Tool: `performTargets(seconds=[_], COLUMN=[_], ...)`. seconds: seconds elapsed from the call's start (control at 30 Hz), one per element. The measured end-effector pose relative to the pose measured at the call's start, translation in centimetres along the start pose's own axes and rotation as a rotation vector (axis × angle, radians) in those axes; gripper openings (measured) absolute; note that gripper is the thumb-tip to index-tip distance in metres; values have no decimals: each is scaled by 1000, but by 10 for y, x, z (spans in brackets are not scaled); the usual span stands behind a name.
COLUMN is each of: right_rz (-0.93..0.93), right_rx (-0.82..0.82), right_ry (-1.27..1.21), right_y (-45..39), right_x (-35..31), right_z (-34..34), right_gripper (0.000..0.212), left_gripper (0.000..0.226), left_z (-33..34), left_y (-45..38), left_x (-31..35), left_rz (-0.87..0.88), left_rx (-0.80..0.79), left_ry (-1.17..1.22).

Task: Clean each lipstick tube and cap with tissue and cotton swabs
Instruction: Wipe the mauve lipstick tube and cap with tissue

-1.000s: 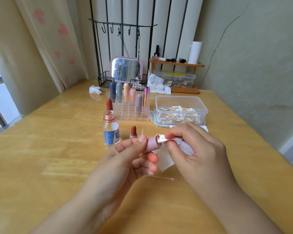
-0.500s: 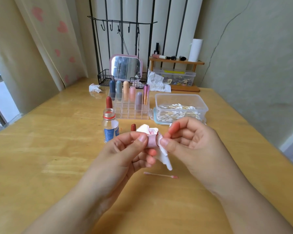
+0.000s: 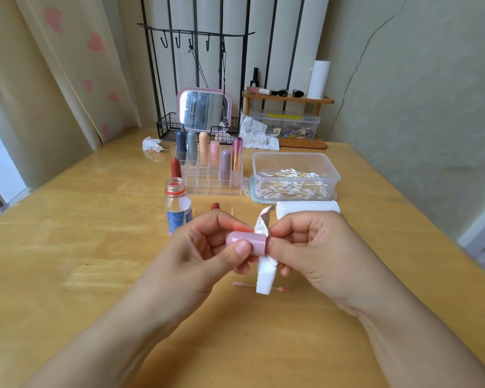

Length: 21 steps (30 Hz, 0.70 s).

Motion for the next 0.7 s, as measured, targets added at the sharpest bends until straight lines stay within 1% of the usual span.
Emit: performTargets(seconds=[0.1,0.17,0.27,0.3,0.33,0.37,0.43,0.47,0.5,0.57,0.63,0.7], right_rz=[29,15,-90,-117,-137,-135,-115,-96,-63,-18,-31,-74], right_rx=[4,11,42,54,58,59,61,52,44,31,32,24], right_ry=[-32,-36,10,17,12,1,12,13,4,-14,-10,-7], right_y=[0,0,2,3,4,4,3,2,1,-1,-1,0], right_x=[1,0,-4,-6,-7,-7,-5,-3,-3,-1,-1,-2], right_z=[1,1,-1,-1,-1,0,-1,-1,-1,-2,-2,-1], right_gripper=[14,12,20,21,17,12,14,11,10,16,14,12], left_gripper=[33,34,35,38,39,37,26,26,30,37,38,33], left_z=[1,1,1,0,-1,-1,-1,-1,-1,0,0,0], left_y=[0,0,0,0,0,-1,-2,-2,-1,-1,-1,0], left_x=[5,6,-1,-4,-6,-7,-3,-2,-1,-1,-4,-7], left_rz=[51,44,-63,-99,-111,-102,-52,-20,9,19,-33,-126], left_rx=[-37,-38,25,46,54,52,31,19,10,12,50,91], left_ry=[-17,3,39,26,-8,-35,-12,15,40,78,79,49])
Point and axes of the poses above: each hand's wrist, its own y-axis away from the middle knuckle, its own z-axis out of the palm, x = y × z, the point moved 5 cm from there along -y, towards the middle knuckle, and after that the axes turned 11 degrees about x, right-handed, at the moved point
